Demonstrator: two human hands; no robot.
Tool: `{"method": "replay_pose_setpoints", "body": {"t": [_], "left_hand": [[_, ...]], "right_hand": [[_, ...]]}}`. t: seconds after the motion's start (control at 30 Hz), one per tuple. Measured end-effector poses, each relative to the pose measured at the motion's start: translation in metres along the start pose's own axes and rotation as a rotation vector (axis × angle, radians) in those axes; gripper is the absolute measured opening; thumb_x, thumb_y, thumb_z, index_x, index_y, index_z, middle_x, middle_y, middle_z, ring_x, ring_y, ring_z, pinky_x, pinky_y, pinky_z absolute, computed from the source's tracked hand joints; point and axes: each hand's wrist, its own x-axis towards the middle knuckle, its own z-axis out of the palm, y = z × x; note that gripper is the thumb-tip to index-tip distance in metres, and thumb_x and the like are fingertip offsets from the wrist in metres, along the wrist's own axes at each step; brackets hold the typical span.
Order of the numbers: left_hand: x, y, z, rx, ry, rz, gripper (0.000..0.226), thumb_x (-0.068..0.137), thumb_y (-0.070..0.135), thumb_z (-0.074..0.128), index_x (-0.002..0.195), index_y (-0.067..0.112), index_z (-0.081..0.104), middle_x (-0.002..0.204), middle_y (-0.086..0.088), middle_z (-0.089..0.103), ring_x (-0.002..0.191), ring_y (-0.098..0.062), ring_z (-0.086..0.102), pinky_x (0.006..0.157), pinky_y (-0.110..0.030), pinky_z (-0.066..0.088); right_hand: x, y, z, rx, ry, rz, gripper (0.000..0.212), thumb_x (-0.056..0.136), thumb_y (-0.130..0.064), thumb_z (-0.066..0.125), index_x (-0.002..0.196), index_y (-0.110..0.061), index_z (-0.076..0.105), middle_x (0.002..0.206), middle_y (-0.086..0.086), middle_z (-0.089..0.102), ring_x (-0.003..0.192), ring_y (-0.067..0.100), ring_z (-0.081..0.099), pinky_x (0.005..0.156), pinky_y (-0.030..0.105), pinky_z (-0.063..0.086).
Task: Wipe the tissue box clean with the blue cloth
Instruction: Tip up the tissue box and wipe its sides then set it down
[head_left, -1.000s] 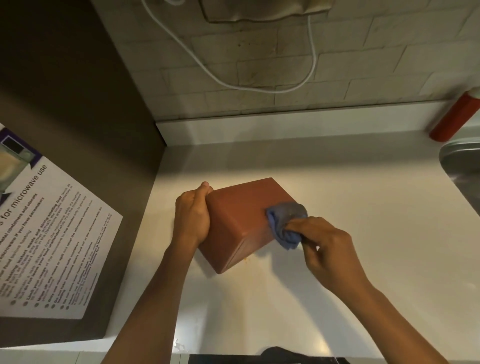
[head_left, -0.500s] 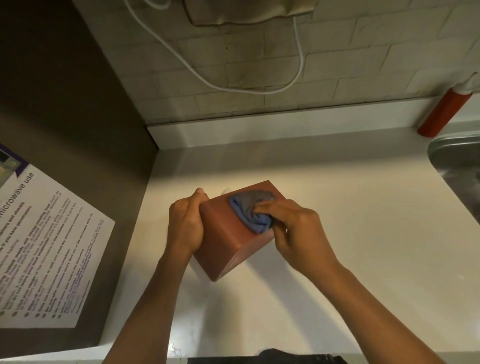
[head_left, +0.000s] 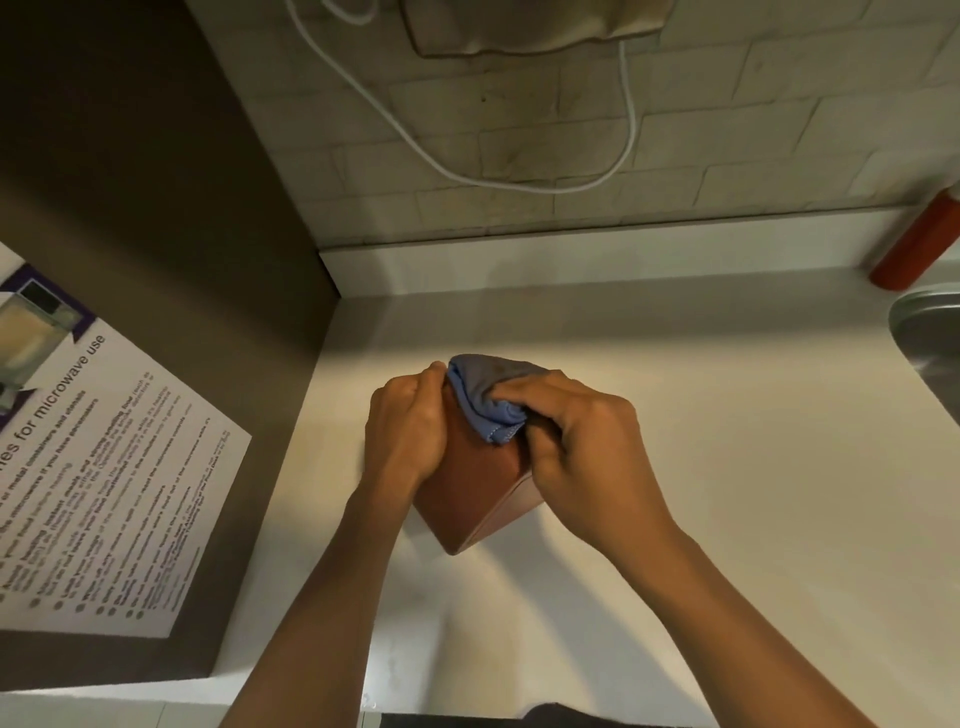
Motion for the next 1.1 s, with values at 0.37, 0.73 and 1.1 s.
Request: {"method": "replay_pose_setpoints", "body": {"t": [0.37, 0.73, 1.1], "left_hand": [[-0.009, -0.007, -0.004, -0.115, -0.033, -0.055, 0.056, 0.106, 0.041, 0.036, 0.056, 0.025, 0.053, 0.058, 0.008, 0.057, 0.063, -0.019, 0.056, 0.066, -0.040, 0.049], [-0.019, -0.019, -0.002, -0.155, -0.016, -0.001, 0.049, 0.095, 0.053, 0.031, 0.065, 0.025, 0.057, 0.064, 0.005, 0.059, 0.063, -0.017, 0.059, 0.066, -0.036, 0.050], [-0.023, -0.026, -0.007, -0.184, -0.059, 0.036, 0.053, 0.097, 0.056, 0.030, 0.064, 0.037, 0.067, 0.059, 0.015, 0.065, 0.059, -0.005, 0.062, 0.062, -0.025, 0.046]], "right_hand": [[-0.047, 0.045, -0.013, -0.068, 0.050, 0.054, 0.051, 0.067, 0.016, 0.057, 0.099, -0.021, 0.073, 0.101, -0.016, 0.068, 0.088, 0.000, 0.061, 0.082, 0.005, 0.041], [0.004, 0.049, 0.005, -0.139, 0.032, 0.142, 0.041, 0.070, 0.001, 0.051, 0.089, -0.025, 0.075, 0.088, -0.005, 0.074, 0.078, 0.016, 0.065, 0.069, 0.027, 0.050], [-0.021, 0.112, -0.013, 0.254, 0.104, 0.540, 0.028, 0.087, -0.001, 0.058, 0.093, -0.023, 0.075, 0.066, 0.006, 0.068, 0.063, 0.022, 0.062, 0.063, 0.037, 0.051]]}}
